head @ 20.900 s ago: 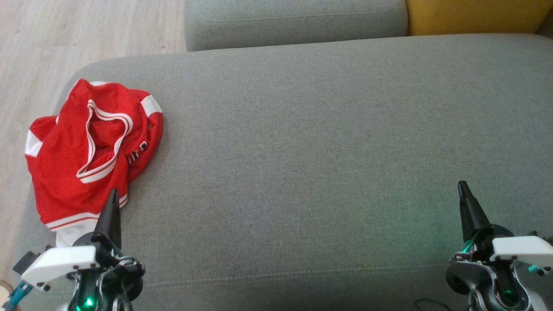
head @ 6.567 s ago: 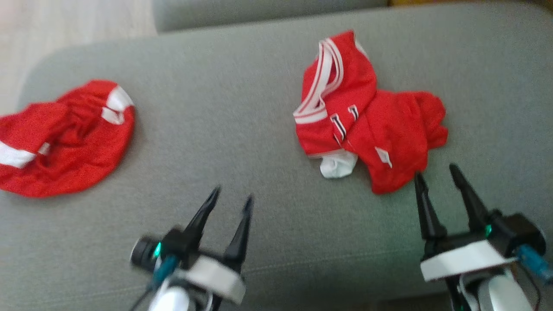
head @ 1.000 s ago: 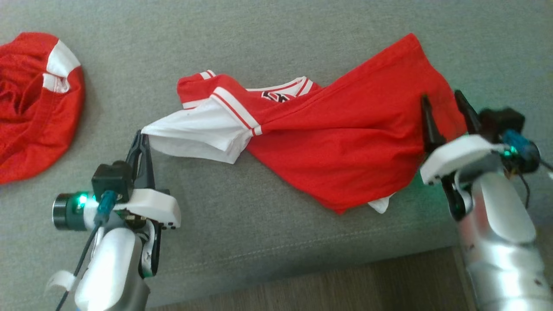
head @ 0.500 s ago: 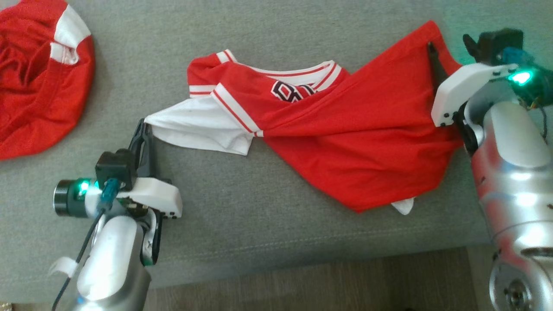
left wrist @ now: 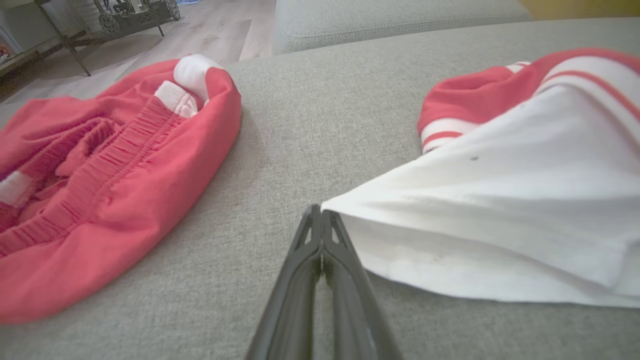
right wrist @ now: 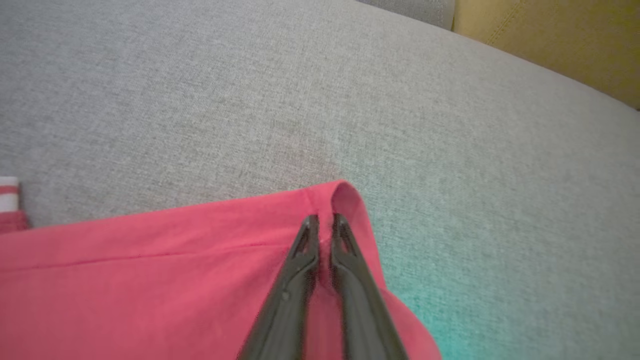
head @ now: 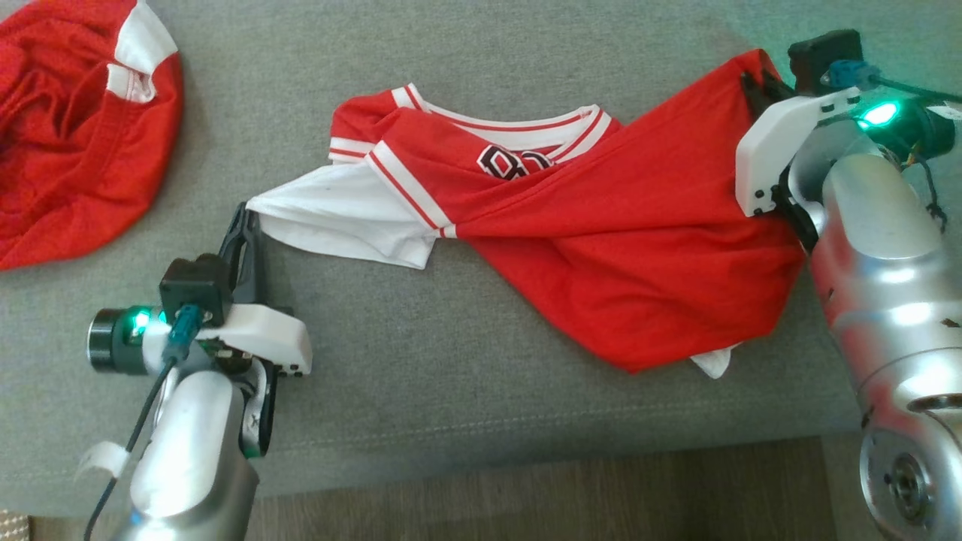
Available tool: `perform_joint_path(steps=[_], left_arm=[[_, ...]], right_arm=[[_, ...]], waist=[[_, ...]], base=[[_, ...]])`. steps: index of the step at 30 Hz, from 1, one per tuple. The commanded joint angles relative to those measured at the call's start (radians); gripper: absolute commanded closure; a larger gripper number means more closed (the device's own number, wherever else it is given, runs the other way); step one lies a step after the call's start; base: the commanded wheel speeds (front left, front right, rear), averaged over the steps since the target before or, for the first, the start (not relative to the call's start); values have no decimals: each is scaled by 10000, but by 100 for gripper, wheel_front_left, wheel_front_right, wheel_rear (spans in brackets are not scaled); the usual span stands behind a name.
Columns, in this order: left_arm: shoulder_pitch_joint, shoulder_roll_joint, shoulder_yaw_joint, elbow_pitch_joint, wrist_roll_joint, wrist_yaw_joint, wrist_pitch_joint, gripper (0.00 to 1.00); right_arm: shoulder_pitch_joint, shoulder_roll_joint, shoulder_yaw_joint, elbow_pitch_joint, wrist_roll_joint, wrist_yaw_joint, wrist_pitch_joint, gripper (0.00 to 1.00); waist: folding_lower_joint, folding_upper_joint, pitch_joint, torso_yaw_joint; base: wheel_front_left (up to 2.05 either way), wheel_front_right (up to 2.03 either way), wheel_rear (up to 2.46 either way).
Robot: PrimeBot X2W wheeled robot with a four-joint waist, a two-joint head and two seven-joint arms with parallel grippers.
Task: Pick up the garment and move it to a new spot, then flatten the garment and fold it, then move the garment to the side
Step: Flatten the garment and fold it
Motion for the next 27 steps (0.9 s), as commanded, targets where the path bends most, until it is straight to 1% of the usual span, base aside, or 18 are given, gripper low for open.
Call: perform_joint_path(steps=[1,2,3,6,9,12,14,15,17,19,22,25,27], left_arm=[[-185,171,400,-261,54,16,-53,100],[-168,171,426,-258,59,13,-53,100],[-152,167,449,-256,64,10,-53,100],[-94,154,509,-291,81,-2,-53,100],[-73,177,553,-528,94,-91,-53,100],[-249,324,614,-818,43,-347,-53,100],[-575,542,640,-921,12,-604,-53,100],[-1124,863,709,-977,-16,-860,-25,100],[-1903,1190,774,-1009,-75,-1151,344,100],[-2818,1404,879,-879,-326,-1507,1135,100],[-4537,1604,961,-549,-780,-1989,2448,100],[-6670,1870,852,25,-848,-2216,3410,100],[-8161,2049,715,490,-629,-2260,3559,100]], right_arm=[[-177,-14,160,-162,-83,-2,-81,82],[-176,-13,165,-129,-131,-2,-105,87],[-173,-13,166,-95,-171,-2,-127,100],[-138,-19,115,-10,-266,-2,-147,100],[-192,21,-201,-48,-54,-2,-315,100],[-433,133,-643,-5,591,-2,-480,100],[-740,168,-775,24,1047,-2,-536,100],[-1110,98,-833,30,1423,-2,-464,100],[-1534,-53,-860,26,1732,-2,-270,100],[-2027,-198,-905,-5,2024,-2,-18,100],[-2957,-316,-940,-22,2547,-2,472,100],[-4089,-456,-1010,-207,3034,-2,717,100],[-4823,-548,-1053,-300,3228,-2,775,100]], waist=[[0,0,-23,-21],[0,0,-57,-41],[0,0,-95,-64],[0,0,-263,-149],[0,0,-483,-246],[0,0,-800,-325],[0,0,-1025,-382],[0,0,-1218,-453],[0,0,-1360,-508],[0,0,-1397,-541],[0,0,-1135,-603],[0,0,-517,-681],[0,0,-78,-739]], base=[[0,0,0],[0,0,0],[0,0,0],[0,0,0],[0,0,0],[0,0,0],[0,0,0],[0,0,0],[0,0,0],[0,0,0],[0,0,0],[0,0,0],[0,0,0]])
